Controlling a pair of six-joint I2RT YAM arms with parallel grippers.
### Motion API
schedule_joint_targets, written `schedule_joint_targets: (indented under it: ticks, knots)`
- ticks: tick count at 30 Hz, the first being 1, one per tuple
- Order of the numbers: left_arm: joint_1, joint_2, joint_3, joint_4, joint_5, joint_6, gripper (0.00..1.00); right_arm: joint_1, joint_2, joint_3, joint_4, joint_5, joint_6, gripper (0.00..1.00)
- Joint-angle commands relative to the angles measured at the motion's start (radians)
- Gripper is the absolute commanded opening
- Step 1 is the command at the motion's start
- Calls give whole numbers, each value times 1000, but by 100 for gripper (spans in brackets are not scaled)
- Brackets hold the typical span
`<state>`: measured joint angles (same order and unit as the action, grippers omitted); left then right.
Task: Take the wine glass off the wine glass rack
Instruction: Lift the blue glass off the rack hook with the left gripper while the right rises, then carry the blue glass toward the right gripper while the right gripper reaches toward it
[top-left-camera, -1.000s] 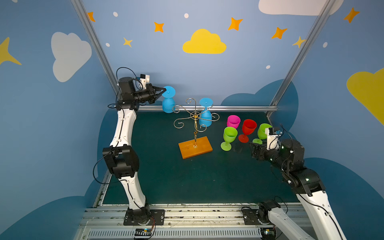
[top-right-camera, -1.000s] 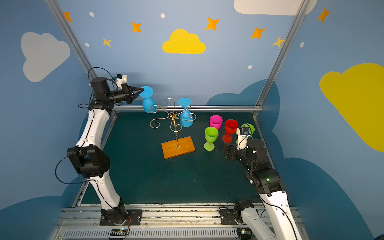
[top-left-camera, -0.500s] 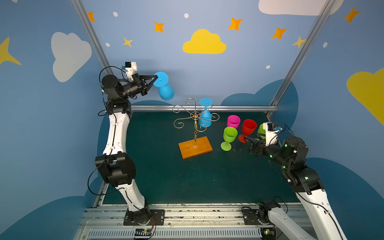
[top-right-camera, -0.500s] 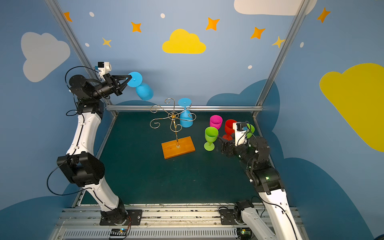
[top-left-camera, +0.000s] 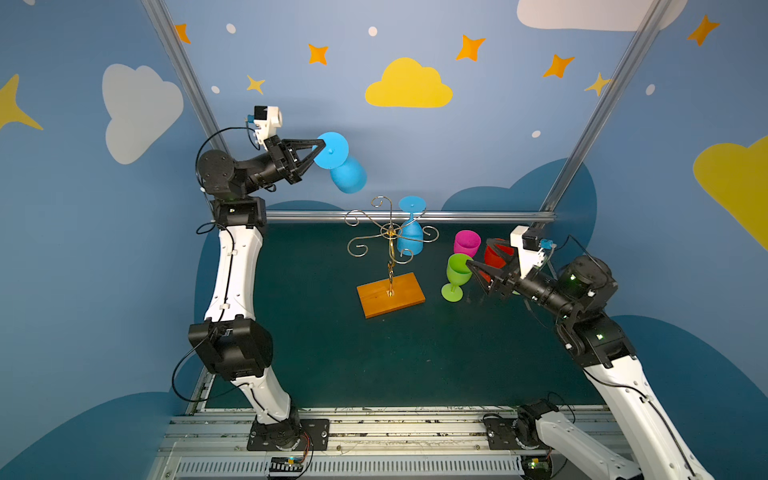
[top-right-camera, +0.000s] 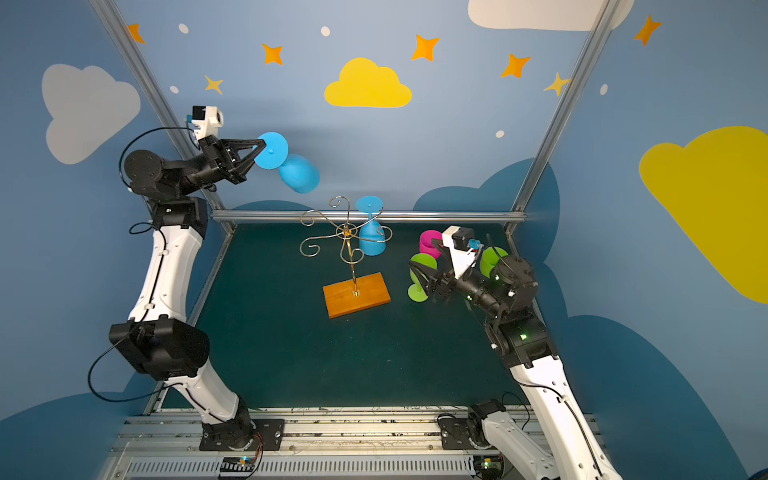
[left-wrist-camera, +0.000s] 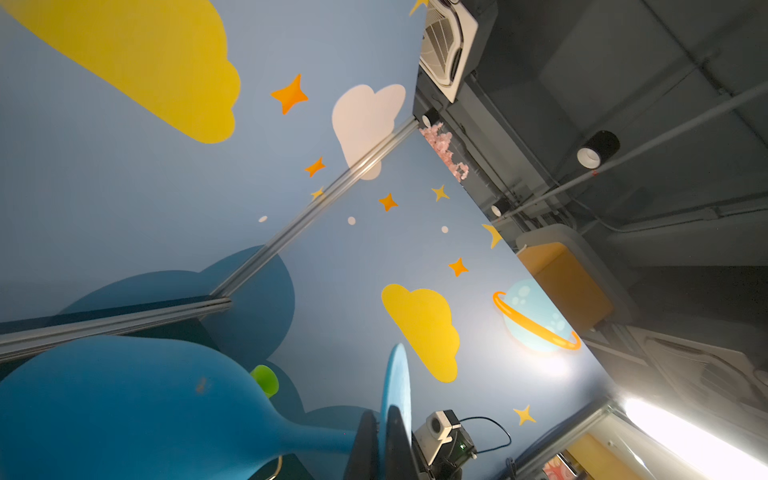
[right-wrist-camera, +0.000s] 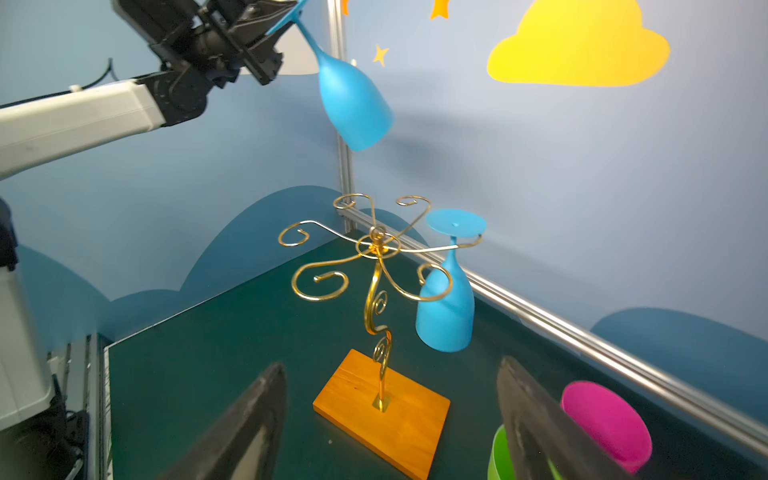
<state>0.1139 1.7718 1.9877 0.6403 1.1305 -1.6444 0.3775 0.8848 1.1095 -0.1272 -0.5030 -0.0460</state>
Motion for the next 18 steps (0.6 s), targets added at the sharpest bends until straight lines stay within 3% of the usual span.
schedule_joint_targets:
  ticks: [1,4,18]
  knots:
    - [-41,0,39,151,11,-126,3,46,31,80,64,-27,-105,79]
    - [-81,-7,40,161,10,-141,3,70,72,116,100,-19,-130,80]
    - [-270,-83,-35,16,39,15,3,145,279,307,150,15,-253,83]
